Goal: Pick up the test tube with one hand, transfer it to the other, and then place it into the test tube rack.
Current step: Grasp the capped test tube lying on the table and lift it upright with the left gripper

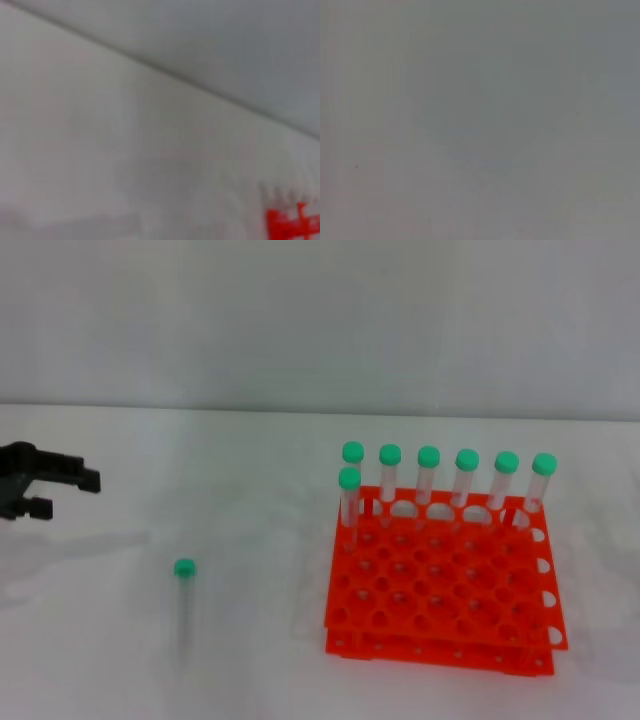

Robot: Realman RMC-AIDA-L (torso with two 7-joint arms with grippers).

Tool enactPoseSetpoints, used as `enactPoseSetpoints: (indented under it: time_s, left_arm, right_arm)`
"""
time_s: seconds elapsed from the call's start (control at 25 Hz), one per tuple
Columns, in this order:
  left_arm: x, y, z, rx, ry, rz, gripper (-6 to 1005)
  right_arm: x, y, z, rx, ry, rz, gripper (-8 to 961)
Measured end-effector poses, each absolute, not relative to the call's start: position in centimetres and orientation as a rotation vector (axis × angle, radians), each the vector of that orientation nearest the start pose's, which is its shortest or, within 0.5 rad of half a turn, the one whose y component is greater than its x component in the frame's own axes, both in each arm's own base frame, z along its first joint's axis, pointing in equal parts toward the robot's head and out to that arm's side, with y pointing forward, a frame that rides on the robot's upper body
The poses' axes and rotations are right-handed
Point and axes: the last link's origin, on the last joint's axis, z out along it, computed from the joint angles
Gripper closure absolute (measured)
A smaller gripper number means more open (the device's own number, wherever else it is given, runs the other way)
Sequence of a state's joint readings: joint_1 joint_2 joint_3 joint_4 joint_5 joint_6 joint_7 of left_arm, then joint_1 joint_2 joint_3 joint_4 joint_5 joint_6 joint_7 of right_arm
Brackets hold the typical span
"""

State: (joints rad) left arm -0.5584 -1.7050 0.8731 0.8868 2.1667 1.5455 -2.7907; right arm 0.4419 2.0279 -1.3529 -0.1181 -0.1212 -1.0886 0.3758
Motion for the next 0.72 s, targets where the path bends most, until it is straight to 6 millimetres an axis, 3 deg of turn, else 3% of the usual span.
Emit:
enactPoseSetpoints:
  time_s: [0.28,0.72]
  left_arm:
    - [-27.4,38.5,14.9,-1.976,-1.956,-0.021,137]
    - [-26.2,38.1,12.5,-2.056,-2.055,0.071,137]
  right_arm:
    - [35.8,34.5,2.9,-1.573,0.619,0.677,97]
    - [35.4,34.7,2.9,-1.579,0.607,0.688,97]
